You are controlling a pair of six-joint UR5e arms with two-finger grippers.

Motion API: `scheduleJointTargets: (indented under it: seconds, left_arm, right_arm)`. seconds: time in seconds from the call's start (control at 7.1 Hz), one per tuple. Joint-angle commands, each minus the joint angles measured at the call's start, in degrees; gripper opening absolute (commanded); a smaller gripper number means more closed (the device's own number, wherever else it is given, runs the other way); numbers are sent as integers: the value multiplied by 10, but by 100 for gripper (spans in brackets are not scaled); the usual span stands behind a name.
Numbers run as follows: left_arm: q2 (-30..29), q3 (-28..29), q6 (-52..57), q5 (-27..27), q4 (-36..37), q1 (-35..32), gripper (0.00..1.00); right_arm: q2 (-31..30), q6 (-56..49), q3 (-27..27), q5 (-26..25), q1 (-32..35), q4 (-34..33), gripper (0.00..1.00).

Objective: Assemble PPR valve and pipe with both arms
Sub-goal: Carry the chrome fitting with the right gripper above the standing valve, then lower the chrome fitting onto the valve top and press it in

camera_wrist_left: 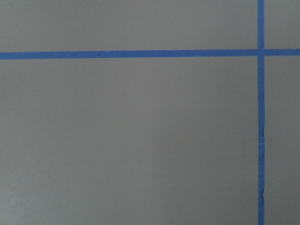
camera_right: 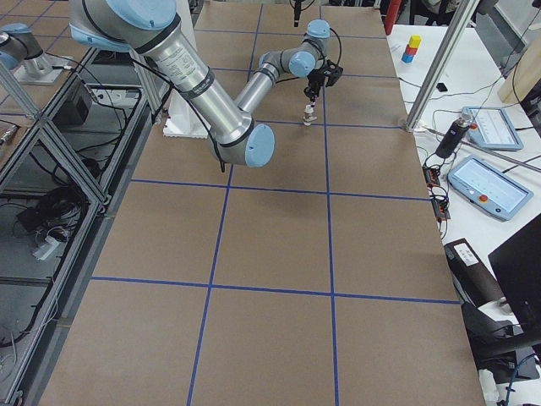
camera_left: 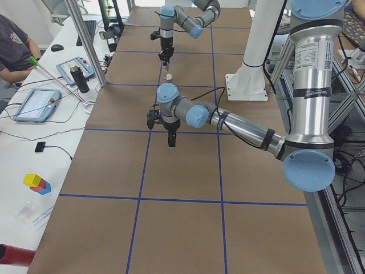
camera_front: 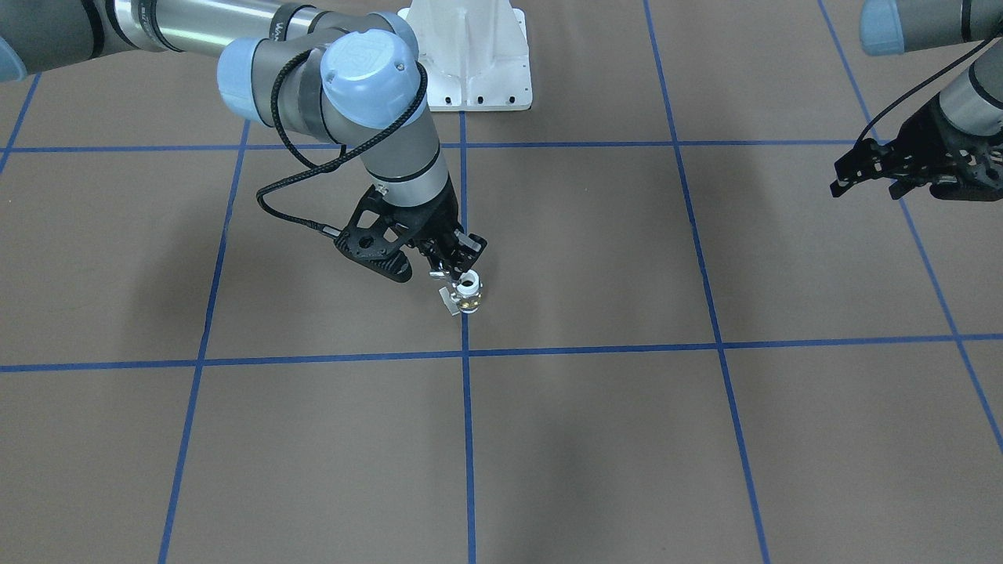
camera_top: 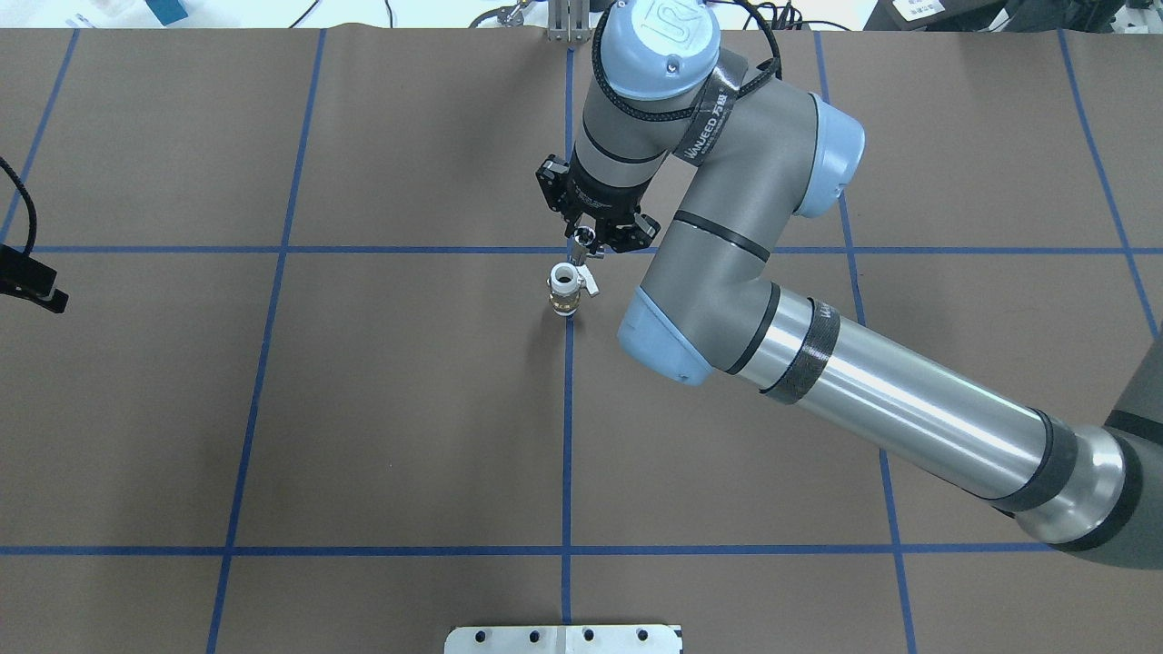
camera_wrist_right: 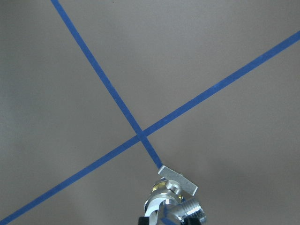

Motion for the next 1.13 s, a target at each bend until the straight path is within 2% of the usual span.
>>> scheduleJointTargets:
  seconds: [0.0, 0.99]
  left_arm:
    - [-1, 0, 1, 0, 0, 0, 100]
    - [-1, -1, 0, 0, 0, 0, 100]
  right_arm:
    - [2, 0, -2, -8, -11, 0, 0]
    - [3, 2, -3, -13, -20, 1, 0]
